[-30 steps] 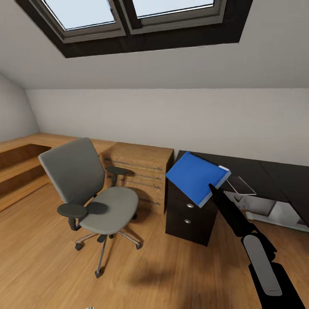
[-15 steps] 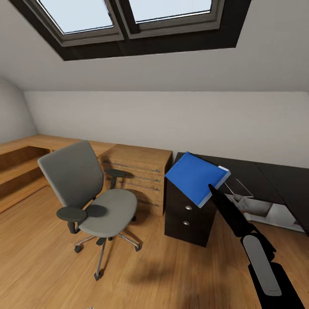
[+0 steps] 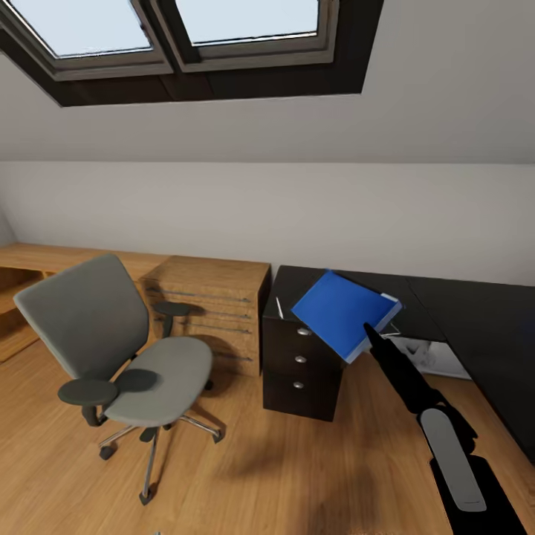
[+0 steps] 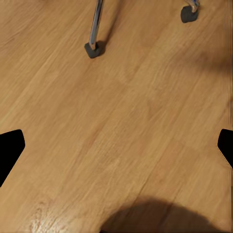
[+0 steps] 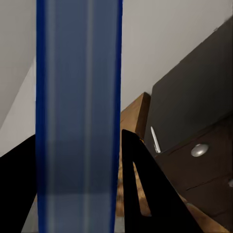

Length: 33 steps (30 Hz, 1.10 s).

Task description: In the bedroom, organize the workspace by keeping the computer under the desk, ensuring the monitor is on the desk, placing the keyboard on the desk next to the monitor, placing the mouse on the desk next to the keyboard, moving the folder from the swivel chair onto the desk next to the mouse, stacking the notebook on top of the folder with the pen on top of the notebook, and positioning the swivel chair next to the desk.

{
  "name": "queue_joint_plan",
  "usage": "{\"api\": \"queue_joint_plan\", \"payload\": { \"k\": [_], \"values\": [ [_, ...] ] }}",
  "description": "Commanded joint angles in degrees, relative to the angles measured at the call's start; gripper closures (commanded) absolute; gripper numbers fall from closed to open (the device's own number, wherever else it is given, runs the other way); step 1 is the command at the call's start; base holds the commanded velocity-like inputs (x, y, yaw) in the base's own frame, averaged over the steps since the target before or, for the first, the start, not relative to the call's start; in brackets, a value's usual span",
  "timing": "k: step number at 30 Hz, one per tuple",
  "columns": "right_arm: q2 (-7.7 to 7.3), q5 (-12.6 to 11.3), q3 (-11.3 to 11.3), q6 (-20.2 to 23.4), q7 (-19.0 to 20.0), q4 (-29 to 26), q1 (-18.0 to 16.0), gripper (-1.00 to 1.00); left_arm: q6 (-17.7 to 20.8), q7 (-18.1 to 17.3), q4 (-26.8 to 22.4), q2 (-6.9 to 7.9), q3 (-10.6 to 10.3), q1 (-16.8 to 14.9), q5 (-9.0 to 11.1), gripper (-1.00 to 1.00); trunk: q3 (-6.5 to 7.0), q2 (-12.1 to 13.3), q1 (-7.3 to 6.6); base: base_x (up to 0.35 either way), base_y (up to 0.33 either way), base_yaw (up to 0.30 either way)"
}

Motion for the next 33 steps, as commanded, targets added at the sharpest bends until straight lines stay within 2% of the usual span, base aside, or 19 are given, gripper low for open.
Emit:
{"api": "queue_joint_plan", "payload": {
  "k": [1,3,6,10,20,25,33],
  "values": [
    [0.00,-0.42,-0.41,0.30,-0.09,0.20,-0.04,1.00,-0.20,0.04,0.00,-0.07,0.36,-0.05,-0.60,-1.00,0.13,0.38,-0.23,0.000,0.000,-0.272],
    [-0.01,-0.48,-0.99,0.28,-0.26,0.32,-0.04,1.00,-0.20,0.04,0.00,-0.07,0.36,-0.05,-0.60,-1.00,0.49,1.18,-0.67,0.000,0.000,-0.272],
    [0.12,-0.73,-4.09,0.30,-0.58,0.74,-0.04,1.00,-0.20,0.04,0.00,-0.13,0.36,-0.06,-0.60,-1.00,1.03,2.39,-1.33,0.000,0.000,-0.273],
    [0.14,-0.75,-4.91,0.32,-0.63,2.71,-0.04,1.00,-0.20,0.04,0.00,-0.17,0.36,-0.05,-0.60,-1.00,1.74,3.99,-2.21,0.000,0.000,-0.273],
    [0.11,-0.76,-5.17,0.25,-1.07,4.21,-0.04,1.00,-0.29,0.02,0.78,-0.25,0.33,-0.05,-0.60,-1.00,3.54,8.00,-4.40,0.000,0.000,-0.273],
    [0.14,-0.77,-5.15,0.26,-1.01,4.17,-0.04,1.00,-0.39,-0.03,0.79,-0.28,0.31,-0.05,-0.65,-1.00,3.54,8.00,-4.40,0.000,0.000,-0.226],
    [0.44,-0.77,-4.54,0.07,-1.15,3.90,-0.04,1.00,-0.56,-0.05,0.79,-0.33,0.19,-0.05,-0.69,-1.00,3.54,8.00,-4.40,0.000,0.000,-0.038]
  ]
}}
